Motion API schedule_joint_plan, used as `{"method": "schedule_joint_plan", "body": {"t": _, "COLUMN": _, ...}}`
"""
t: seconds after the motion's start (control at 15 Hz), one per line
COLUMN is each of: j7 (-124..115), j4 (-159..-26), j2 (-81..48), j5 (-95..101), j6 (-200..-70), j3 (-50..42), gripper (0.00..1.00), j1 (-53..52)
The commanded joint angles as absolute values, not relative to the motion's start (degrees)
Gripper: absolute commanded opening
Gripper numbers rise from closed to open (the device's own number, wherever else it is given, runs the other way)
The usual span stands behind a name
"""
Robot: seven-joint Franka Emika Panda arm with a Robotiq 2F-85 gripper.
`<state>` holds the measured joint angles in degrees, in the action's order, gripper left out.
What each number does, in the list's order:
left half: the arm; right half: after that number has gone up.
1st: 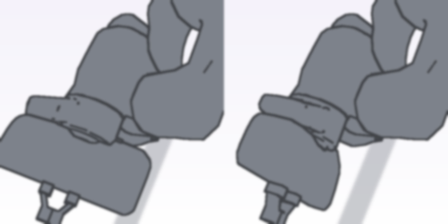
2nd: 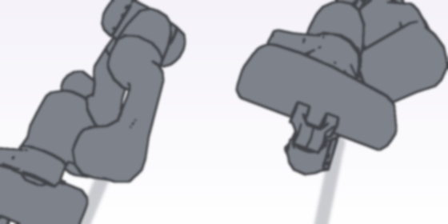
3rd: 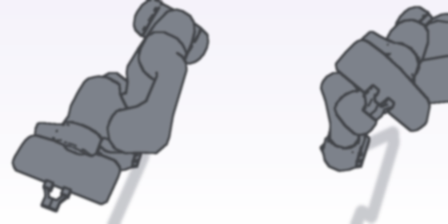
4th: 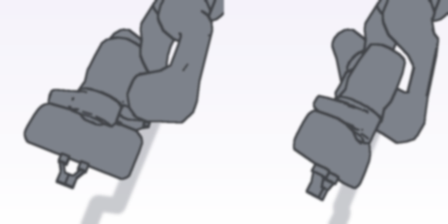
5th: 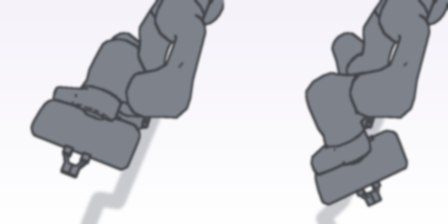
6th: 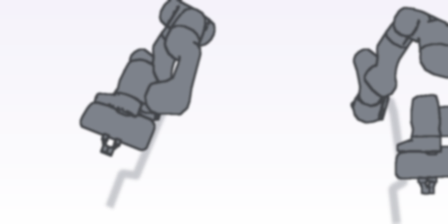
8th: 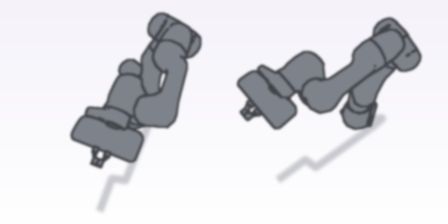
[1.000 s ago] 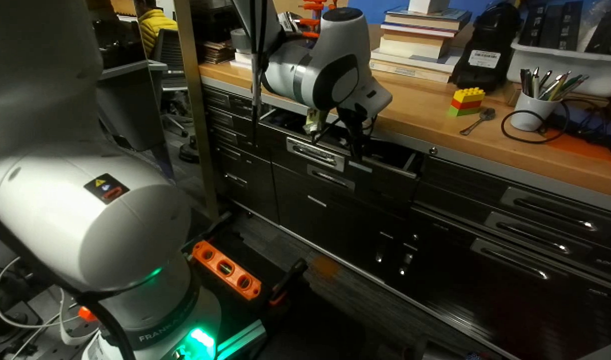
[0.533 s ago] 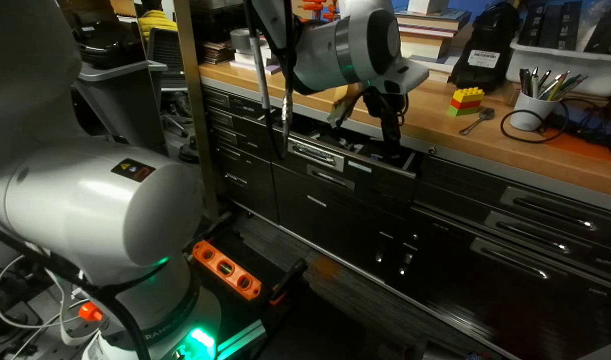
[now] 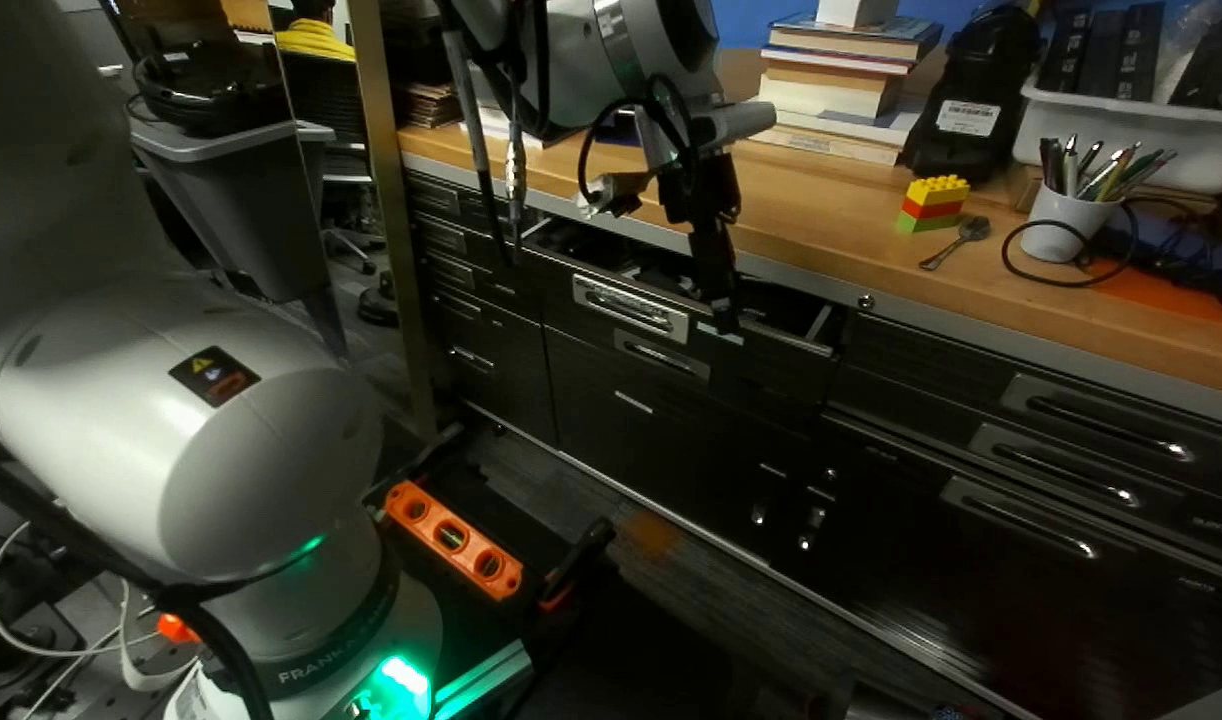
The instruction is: Pick up all the black objects and put them in the open drawer and close it
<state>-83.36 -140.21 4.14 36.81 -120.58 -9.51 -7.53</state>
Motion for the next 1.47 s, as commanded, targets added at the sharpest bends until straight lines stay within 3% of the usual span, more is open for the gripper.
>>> {"method": "schedule_joint_plan", "body": {"t": 0.0, "j7": -77.74, "j4": -140.19, "j2": 3.18, "j5": 32.46, "j6": -116.38, "j3": -4.76, "gripper": 1.00, "j1": -4.05}}
{"method": "schedule_joint_plan", "body": {"t": 0.67, "j7": -66.77, "j4": -137.60, "j2": -9.90, "j5": 23.98, "j6": -119.22, "j3": -3.20, "gripper": 1.00, "j1": -2.00}}
{"method": "schedule_joint_plan", "body": {"t": 1.4, "j7": -63.49, "j4": -133.97, "j2": -19.48, "j5": 2.34, "j6": -137.61, "j3": -3.40, "gripper": 1.00, "j1": -2.03}}
